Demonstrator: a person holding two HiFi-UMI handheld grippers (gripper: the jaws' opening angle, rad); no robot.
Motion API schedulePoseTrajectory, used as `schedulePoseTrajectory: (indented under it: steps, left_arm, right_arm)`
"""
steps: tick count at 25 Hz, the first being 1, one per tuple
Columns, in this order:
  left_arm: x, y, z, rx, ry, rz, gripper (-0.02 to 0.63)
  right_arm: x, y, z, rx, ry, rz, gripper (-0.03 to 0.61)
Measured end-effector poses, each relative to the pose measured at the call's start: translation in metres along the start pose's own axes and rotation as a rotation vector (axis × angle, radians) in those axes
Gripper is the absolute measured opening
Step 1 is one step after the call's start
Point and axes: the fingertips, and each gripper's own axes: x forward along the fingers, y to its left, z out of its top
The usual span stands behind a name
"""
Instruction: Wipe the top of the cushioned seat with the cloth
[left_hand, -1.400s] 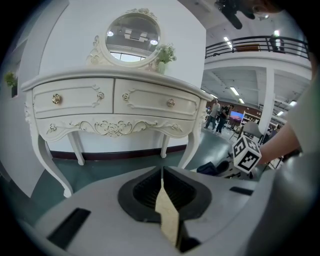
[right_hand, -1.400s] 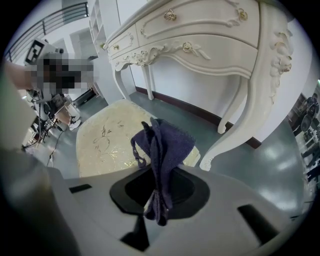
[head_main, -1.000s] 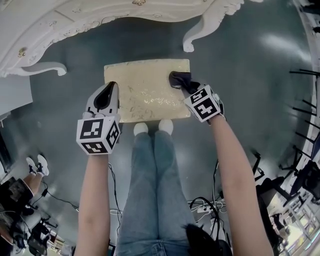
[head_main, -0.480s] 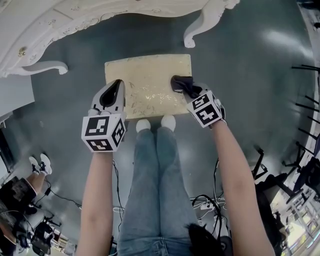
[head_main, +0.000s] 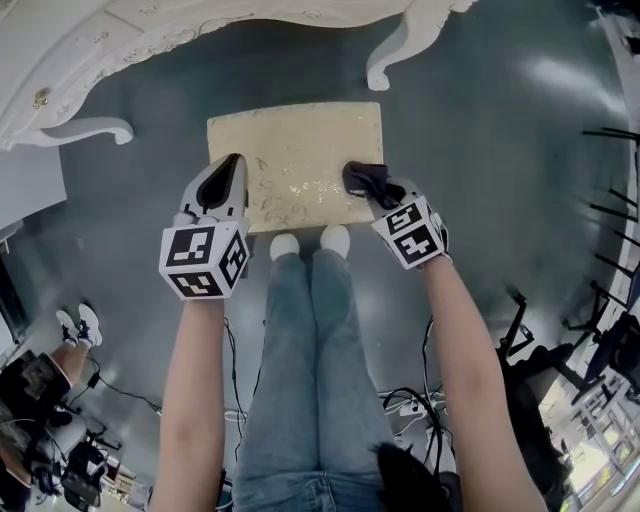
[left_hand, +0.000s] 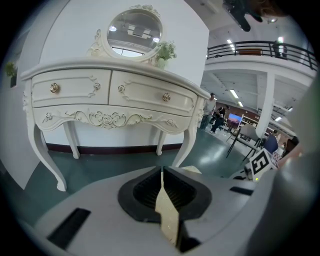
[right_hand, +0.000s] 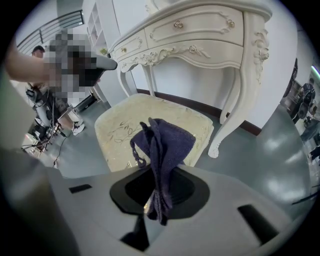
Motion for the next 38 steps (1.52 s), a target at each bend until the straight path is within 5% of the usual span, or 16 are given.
schedulePoseTrajectory:
  steps: [32, 38]
  left_arm:
    - [-0.005, 0.010, -0.002, -0.060, 0.008, 0.001, 0.014]
    - [-0.008, 0.015, 0.001, -0.074, 0.003, 0.007, 0.014]
  right_arm:
    - [-0.021, 0.059, -0.066, -0.006, 0.157, 0.056, 0.046]
    - [-0.045, 0.058, -0.051, -0.038, 0.089, 0.028, 0.046]
